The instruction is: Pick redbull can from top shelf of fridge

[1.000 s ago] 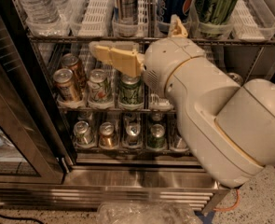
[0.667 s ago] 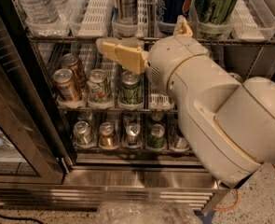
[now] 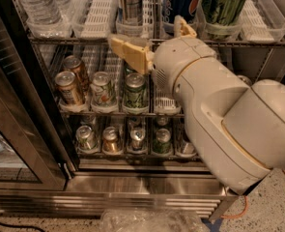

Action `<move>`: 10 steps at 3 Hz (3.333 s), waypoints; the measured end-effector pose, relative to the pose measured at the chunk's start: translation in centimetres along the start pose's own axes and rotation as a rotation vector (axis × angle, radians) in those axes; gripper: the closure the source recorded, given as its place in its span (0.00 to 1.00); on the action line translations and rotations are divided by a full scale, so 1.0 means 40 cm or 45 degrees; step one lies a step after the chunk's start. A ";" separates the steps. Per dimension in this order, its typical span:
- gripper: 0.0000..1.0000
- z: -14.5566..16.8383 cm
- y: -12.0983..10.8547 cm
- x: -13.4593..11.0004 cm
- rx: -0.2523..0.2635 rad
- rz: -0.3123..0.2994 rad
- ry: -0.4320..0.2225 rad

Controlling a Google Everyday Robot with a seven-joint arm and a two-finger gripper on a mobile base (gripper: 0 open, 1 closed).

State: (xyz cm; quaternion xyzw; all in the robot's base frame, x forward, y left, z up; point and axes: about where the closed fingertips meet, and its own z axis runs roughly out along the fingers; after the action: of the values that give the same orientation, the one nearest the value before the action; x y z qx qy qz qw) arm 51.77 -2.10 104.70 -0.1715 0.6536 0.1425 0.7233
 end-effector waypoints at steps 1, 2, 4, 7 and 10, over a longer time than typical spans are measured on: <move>0.42 0.000 0.000 0.000 0.000 0.000 0.000; 0.38 0.000 0.000 0.000 0.000 0.000 0.000; 0.30 0.001 0.000 -0.001 0.000 -0.002 -0.001; 0.27 0.025 -0.028 0.016 0.012 0.011 0.027; 0.26 0.096 -0.049 -0.054 -0.031 -0.033 -0.068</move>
Offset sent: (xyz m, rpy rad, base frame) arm 0.0000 0.0000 0.0000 0.0000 0.0000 0.0000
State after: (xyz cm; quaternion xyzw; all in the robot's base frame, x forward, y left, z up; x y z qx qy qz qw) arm 55.81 -2.17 107.31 -0.1847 0.6299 0.1457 0.7402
